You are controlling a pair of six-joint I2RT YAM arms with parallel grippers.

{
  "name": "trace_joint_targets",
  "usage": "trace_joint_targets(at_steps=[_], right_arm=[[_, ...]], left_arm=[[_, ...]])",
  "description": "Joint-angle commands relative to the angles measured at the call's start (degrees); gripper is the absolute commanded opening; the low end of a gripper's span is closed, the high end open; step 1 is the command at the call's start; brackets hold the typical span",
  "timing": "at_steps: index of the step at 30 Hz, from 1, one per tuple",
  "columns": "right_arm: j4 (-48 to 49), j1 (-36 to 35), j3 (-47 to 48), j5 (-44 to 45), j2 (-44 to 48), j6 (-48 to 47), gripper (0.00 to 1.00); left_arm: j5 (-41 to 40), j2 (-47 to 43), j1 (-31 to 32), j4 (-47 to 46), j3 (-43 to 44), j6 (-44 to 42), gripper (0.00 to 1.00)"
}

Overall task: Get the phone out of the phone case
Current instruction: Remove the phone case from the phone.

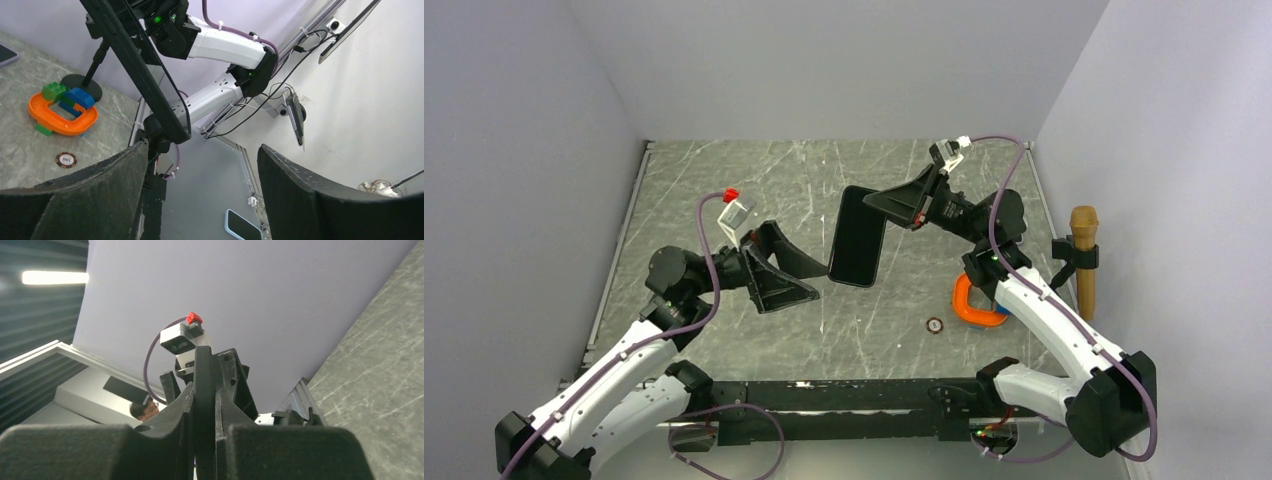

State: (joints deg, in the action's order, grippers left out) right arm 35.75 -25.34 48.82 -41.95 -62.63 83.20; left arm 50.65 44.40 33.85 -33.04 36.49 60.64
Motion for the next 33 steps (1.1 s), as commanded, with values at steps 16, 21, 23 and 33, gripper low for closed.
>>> trace_joint_targets(at_steps=[16, 21, 23, 33], right_arm=[[0.21, -1.23, 3.22, 3.96, -0.11, -1.41, 0.00], [1.03, -1.62, 3.08, 3.86, 0.43, -0.44, 0.00], [4.63, -1.92, 1.94, 3.15, 0.04, 3.04, 0.00], [24.86, -6.03, -2.18, 0.61, -4.23, 19.97, 0.00]], left_arm=[[-0.36, 5.12, 1.03, -3.25, 2.33, 1.13, 0.22], [0.85, 6.38, 0.97, -4.03, 2.64, -1.71, 0.01], [2.99, 7.48, 0.68, -6.99, 2.38, -2.59, 0.00], [17.01, 14.61, -7.67, -20.01, 3.64, -6.13, 0.00]])
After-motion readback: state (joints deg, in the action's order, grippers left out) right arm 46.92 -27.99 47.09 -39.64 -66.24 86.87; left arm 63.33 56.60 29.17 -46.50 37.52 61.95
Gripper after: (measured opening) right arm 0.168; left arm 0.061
